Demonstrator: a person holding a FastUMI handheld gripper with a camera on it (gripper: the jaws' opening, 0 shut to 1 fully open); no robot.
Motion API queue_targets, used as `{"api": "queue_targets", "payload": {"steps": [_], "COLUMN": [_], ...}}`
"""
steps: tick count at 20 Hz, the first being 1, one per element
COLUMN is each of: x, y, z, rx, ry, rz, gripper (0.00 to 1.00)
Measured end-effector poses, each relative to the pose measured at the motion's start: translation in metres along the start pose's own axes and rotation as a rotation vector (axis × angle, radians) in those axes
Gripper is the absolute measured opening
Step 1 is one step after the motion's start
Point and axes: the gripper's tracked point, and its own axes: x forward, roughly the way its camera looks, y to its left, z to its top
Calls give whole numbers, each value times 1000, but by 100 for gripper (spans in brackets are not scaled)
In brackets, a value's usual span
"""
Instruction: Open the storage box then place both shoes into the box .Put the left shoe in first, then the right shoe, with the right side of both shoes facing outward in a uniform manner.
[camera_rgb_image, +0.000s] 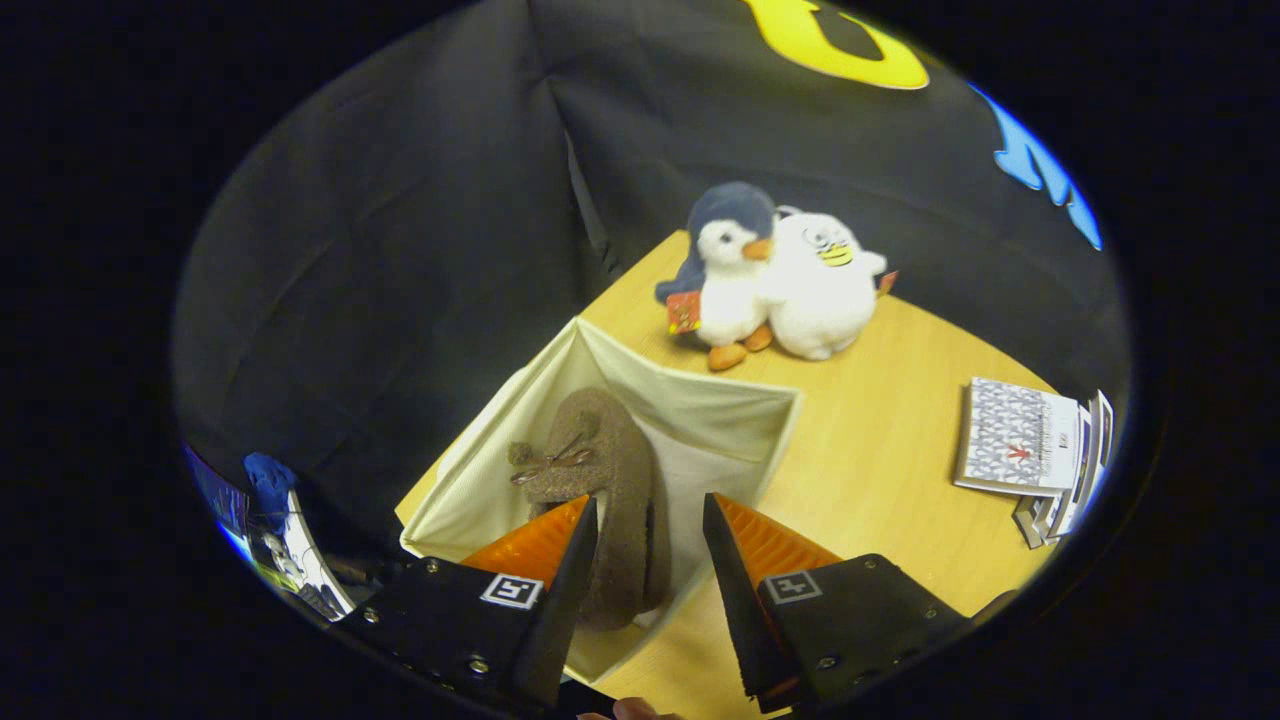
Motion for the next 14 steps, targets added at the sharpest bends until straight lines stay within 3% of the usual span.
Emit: {"api": "queue_targets", "payload": {"steps": [4, 10, 14], "x": [-74, -206, -270], "y": [-60, -186, -243], "z": [23, 71, 79], "rx": [117, 166, 201], "ry": [-198, -550, -677], "rz": [-90, -352, -499], "gripper": [66, 65, 65]}}
